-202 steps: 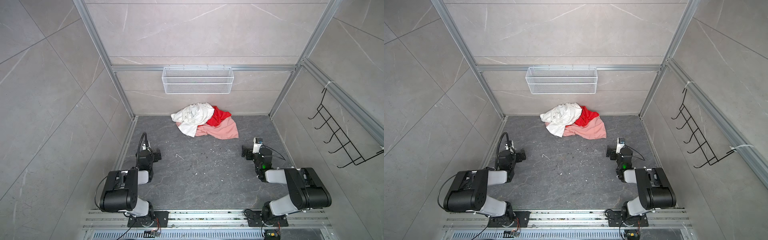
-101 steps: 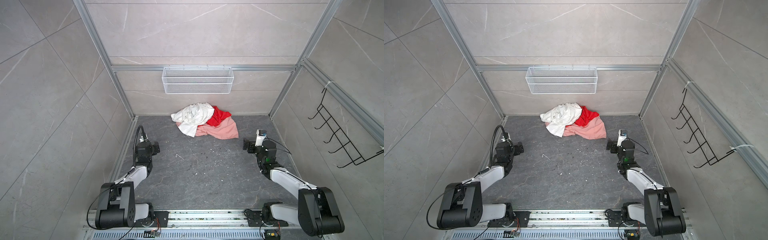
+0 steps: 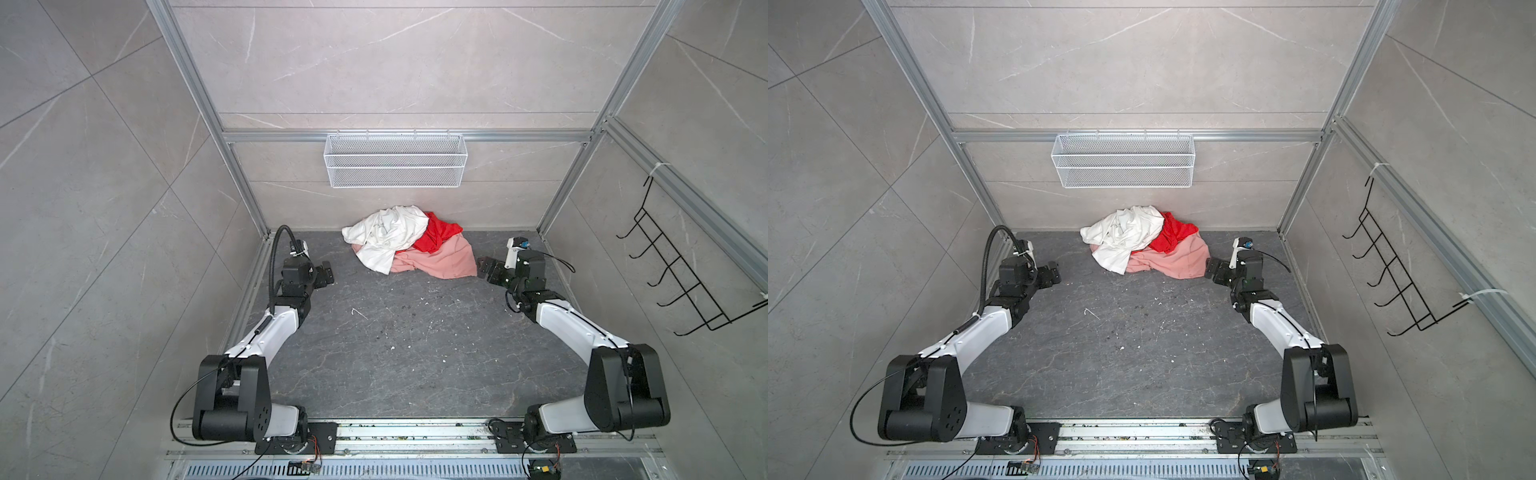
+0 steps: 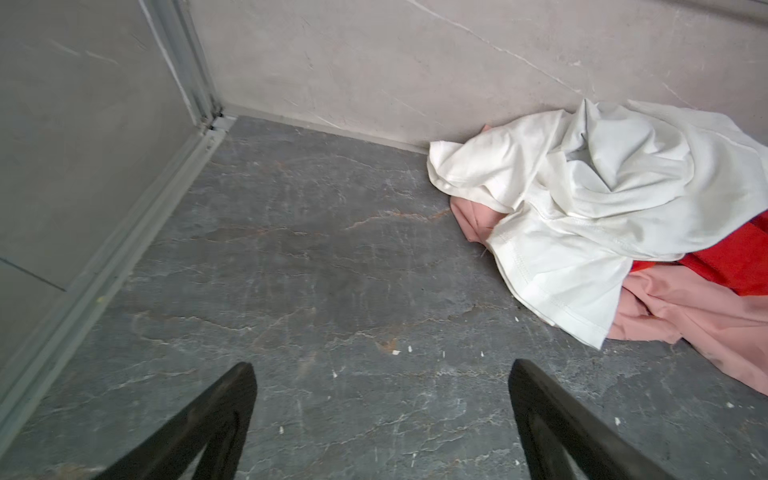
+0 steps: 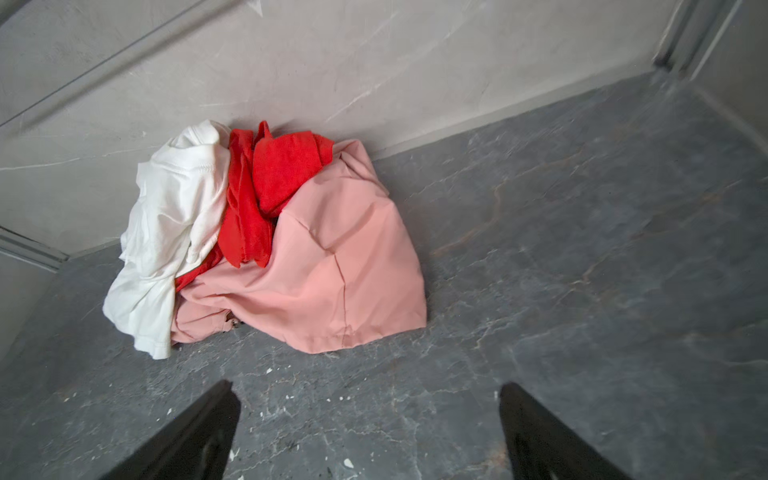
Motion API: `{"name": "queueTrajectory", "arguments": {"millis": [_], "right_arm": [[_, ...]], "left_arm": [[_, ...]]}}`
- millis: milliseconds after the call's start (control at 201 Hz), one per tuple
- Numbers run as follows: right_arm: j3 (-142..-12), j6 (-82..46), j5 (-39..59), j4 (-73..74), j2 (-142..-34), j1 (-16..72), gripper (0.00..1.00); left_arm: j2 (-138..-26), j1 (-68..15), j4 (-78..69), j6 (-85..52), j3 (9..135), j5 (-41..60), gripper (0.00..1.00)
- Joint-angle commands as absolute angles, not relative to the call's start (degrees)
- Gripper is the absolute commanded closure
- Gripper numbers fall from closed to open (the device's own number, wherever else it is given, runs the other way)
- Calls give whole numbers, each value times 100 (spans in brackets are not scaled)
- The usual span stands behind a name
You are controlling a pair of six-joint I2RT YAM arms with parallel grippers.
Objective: Pick out a specific cloth from the pile
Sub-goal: 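Move both grippers forward toward the clothes pile, then close the right gripper on the red cloth while the left hovers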
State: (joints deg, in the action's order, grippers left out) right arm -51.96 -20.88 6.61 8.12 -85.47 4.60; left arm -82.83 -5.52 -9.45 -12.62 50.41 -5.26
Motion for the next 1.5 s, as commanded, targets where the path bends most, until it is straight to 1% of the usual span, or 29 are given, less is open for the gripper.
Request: {"name": "queueTrajectory", "arguments": {"millis": [0, 184, 349, 423, 538, 667, 752, 847, 1046, 1146, 1270, 1494], "right_arm": [[-5736, -2551, 1058, 530, -9025, 536, 0], [-6284, -2879, 1460, 969, -9748, 545, 0], [-7233, -3102, 1865, 741, -10614, 545, 2], [-7505, -3134, 2108, 806, -10826, 544, 2], [-7773, -3346, 2199, 993, -11091, 543, 2], [-8281, -3651, 2512, 897, -11490, 522, 7], [-8525, -3883, 2766, 1037, -11731, 493, 18], [-8784, -4146, 2947, 1119, -11977, 427, 23], [-9203, -4396, 3050, 1174, -12334, 335, 24], [-9248, -4611, 2948, 1396, -12473, 318, 25], [-9282, -4972, 2836, 1828, -12693, 318, 30], [-9643, -5192, 2763, 1942, -13065, 316, 36]], "left_arm": [[-8744, -624, -428, -1596, 5645, -20, 5], [-9406, -725, -404, -1854, 6241, 525, 6], [-9872, -782, -402, -2185, 6697, 801, 6], [-10025, -803, -465, -2264, 6837, 959, 6], [-10261, -852, -559, -2324, 7058, 1202, 6], [-10511, -899, -718, -2426, 7264, 1550, 6], [-10645, -923, -770, -2443, 7388, 1732, 6], [-10722, -940, -838, -2461, 7466, 1876, 6], [-10869, -966, -879, -2493, 7645, 2102, 6], [-10964, -982, -879, -2553, 7732, 2156, 6], [-11071, -993, -903, -2641, 7816, 2181, 7], [-11177, -1032, -883, -2697, 7921, 2209, 6]]}}
